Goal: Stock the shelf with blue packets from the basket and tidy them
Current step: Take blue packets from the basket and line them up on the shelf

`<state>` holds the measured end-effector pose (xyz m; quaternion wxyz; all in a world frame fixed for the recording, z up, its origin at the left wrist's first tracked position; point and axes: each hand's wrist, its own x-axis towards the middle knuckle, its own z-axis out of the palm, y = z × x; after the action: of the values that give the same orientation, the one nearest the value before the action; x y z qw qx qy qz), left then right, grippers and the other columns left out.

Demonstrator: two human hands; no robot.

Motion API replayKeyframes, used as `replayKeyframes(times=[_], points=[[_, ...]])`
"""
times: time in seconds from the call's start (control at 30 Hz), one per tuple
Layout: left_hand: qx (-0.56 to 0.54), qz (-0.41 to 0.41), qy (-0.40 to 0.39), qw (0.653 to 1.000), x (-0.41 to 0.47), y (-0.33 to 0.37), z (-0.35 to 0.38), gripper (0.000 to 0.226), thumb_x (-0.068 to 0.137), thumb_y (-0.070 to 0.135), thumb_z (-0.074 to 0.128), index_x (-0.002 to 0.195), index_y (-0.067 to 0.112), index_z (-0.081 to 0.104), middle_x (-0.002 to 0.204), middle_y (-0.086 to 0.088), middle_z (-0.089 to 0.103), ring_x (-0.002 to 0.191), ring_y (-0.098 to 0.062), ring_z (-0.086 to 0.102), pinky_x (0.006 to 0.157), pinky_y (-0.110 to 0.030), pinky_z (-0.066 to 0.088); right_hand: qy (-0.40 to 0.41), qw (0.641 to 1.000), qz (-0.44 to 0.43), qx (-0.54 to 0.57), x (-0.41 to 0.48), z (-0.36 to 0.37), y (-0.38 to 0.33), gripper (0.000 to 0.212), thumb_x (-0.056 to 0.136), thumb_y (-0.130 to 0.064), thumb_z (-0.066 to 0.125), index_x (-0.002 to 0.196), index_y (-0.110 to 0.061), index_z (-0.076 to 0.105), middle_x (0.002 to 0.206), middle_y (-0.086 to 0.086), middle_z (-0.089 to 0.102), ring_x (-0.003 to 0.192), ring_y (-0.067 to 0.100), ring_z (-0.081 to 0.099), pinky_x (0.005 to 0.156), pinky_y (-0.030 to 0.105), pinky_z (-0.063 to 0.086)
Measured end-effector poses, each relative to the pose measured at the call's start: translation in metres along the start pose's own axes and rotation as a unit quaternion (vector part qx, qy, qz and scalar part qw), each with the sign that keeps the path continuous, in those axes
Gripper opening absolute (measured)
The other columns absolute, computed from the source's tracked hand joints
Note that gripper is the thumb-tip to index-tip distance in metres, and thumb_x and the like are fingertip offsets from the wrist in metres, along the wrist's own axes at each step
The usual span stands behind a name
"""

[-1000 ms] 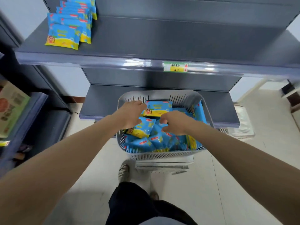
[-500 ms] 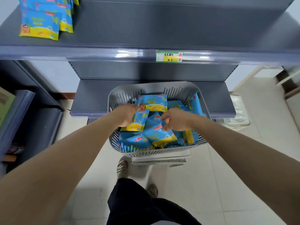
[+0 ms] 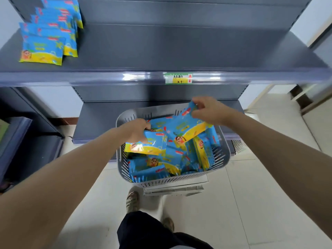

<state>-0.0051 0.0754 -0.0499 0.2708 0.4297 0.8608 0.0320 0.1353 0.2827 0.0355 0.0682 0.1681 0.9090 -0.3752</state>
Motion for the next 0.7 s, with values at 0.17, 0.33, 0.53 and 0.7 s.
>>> replayKeyframes(times=[0.17, 0.33, 0.53, 0.7], points=[[-0.002, 0.019, 0.106, 0.994, -0.02, 0.008, -0.066, 0.023, 0.075, 0.015, 0.068, 0.096, 0.01, 0.062, 0.085, -0.005, 0.056, 0.078, -0.025, 0.052, 0.063, -0.027, 0.036, 0.161, 0.978, -0.056, 0.123, 0.024, -0.03, -0.036, 0.005, 0.083, 0.0, 0.049, 0.084, -0.004, 0.052, 0.064, 0.002, 0.046, 0.051, 0.004, 0.043, 0.046, 0.016, 0.036], [0.01, -0.024, 0.219, 0.975, -0.039, -0.012, -0.133, 0.024, 0.077, 0.017, 0.067, 0.099, 0.01, 0.06, 0.098, -0.01, 0.062, 0.086, -0.028, 0.055, 0.065, -0.029, 0.037, 0.245, 0.938, -0.067, 0.235, 0.072, -0.055, -0.082, 0.022, 0.087, -0.005, 0.048, 0.071, -0.02, 0.047, 0.069, -0.002, 0.053, 0.051, 0.002, 0.05, 0.048, 0.017, 0.043], [0.014, -0.084, 0.28, 0.956, -0.046, -0.064, -0.202, 0.017, 0.078, 0.013, 0.063, 0.095, 0.012, 0.06, 0.097, -0.01, 0.063, 0.089, -0.03, 0.057, 0.07, -0.033, 0.045, 0.278, 0.9, -0.082, 0.327, 0.158, -0.071, -0.142, 0.017, 0.09, -0.006, 0.049, 0.083, -0.021, 0.049, 0.088, 0.001, 0.06, 0.069, 0.012, 0.058, 0.062, 0.028, 0.049], [-0.01, -0.08, 0.282, 0.956, -0.021, -0.121, -0.251, 0.019, 0.078, 0.014, 0.067, 0.095, 0.014, 0.06, 0.098, -0.008, 0.063, 0.092, -0.028, 0.057, 0.075, -0.034, 0.045, 0.249, 0.909, -0.09, 0.322, 0.24, -0.067, -0.188, 0.018, 0.091, -0.004, 0.048, 0.096, -0.021, 0.049, 0.083, -0.005, 0.061, 0.057, 0.003, 0.06, 0.041, 0.016, 0.045]])
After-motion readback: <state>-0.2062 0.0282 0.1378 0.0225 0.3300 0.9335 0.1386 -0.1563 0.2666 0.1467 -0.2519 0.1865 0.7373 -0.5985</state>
